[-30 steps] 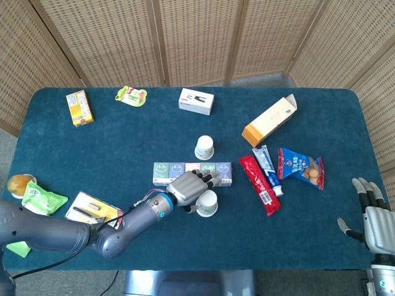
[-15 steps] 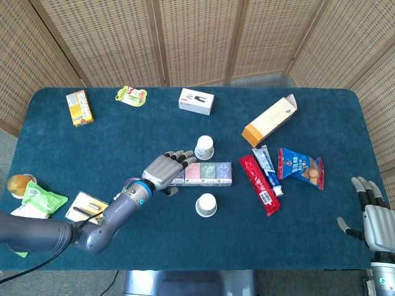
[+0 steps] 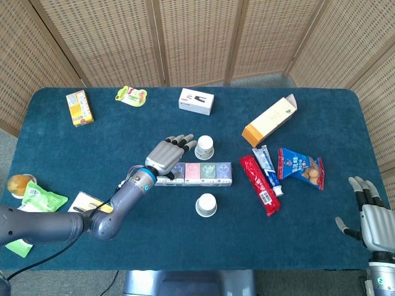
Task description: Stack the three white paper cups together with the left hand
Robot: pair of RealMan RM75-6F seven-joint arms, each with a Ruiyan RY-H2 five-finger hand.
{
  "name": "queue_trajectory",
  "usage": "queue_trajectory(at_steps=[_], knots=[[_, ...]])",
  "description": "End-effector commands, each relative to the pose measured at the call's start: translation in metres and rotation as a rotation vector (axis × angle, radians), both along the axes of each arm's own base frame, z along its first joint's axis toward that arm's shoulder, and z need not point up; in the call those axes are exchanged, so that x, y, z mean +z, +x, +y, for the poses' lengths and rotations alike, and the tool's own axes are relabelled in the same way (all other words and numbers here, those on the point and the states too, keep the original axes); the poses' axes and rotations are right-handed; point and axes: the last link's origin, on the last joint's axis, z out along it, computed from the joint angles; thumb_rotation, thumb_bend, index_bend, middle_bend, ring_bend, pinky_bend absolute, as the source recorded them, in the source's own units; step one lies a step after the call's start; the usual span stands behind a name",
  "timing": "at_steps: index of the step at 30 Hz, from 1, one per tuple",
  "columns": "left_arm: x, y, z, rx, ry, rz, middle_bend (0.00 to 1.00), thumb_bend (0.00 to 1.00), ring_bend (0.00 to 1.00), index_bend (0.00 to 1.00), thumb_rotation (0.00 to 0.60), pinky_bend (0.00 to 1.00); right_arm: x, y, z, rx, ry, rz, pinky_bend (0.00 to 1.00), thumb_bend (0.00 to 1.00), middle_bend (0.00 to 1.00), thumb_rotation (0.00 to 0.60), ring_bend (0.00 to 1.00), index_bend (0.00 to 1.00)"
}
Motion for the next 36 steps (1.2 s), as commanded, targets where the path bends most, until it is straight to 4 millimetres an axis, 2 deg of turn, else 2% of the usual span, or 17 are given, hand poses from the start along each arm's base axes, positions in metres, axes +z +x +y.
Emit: queue_trajectory(at_steps=[1,18,28,34,36], knots=[[-0.010,0.009,0.008,0.002,-0.004,-0.010,0.00,0.35,0.00,0.01,0.600,0.14,0.001,0.000,0.001,-0.003,-0.002,0.002,0.30,0.28,0.08,0.600,0.00,0.00],[-0.062,0.040,0.047,0.045,-0.026,-0.024,0.00,0.35,0.00,0.03,0.600,0.18,0.007,-0.003,0.009,-0.038,-0.025,-0.004,0.30,0.28,0.08,0.600,0.00,0.00],[-0.082,0.051,0.060,0.096,-0.053,-0.067,0.00,0.35,0.00,0.03,0.600,0.22,0.011,-0.004,0.010,-0.043,-0.046,-0.003,0.31,0.28,0.08,0.599,0.00,0.00],[-0.087,0.052,0.064,0.095,-0.051,-0.061,0.01,0.35,0.01,0.10,0.600,0.32,0.010,-0.003,0.009,-0.039,-0.049,-0.004,0.31,0.28,0.08,0.600,0.00,0.00],[-0.087,0.052,0.065,0.097,-0.052,-0.063,0.05,0.35,0.07,0.15,0.600,0.39,0.010,-0.003,0.008,-0.039,-0.048,-0.006,0.31,0.28,0.08,0.600,0.00,0.00]])
